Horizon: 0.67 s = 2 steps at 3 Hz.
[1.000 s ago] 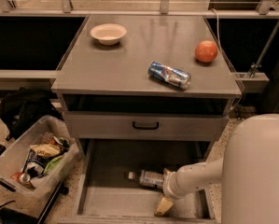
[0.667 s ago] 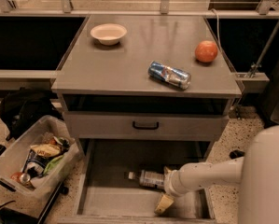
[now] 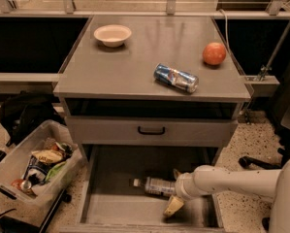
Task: Pick blue plastic bottle from middle drawer and place on counter
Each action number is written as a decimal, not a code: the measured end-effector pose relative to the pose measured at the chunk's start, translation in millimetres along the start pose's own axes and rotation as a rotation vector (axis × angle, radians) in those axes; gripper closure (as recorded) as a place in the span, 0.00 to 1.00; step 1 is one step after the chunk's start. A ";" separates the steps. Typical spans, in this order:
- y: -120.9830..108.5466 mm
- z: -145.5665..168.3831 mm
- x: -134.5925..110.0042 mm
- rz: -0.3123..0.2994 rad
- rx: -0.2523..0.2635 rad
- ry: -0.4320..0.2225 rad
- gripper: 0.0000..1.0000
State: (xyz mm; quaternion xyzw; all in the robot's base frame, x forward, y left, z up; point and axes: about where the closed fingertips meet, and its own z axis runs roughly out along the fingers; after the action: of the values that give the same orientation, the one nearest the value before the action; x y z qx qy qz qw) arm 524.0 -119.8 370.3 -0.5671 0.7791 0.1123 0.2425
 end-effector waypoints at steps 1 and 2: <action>0.0 0.0 0.0 0.000 0.000 0.000 0.19; 0.0 0.0 0.0 0.000 0.000 0.000 0.42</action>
Offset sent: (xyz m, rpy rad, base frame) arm 0.0000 0.0000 0.0000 0.0000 0.0000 0.0000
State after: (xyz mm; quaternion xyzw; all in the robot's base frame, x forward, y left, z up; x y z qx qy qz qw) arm 524.0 -119.7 370.3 -0.5671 0.7791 0.1123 0.2425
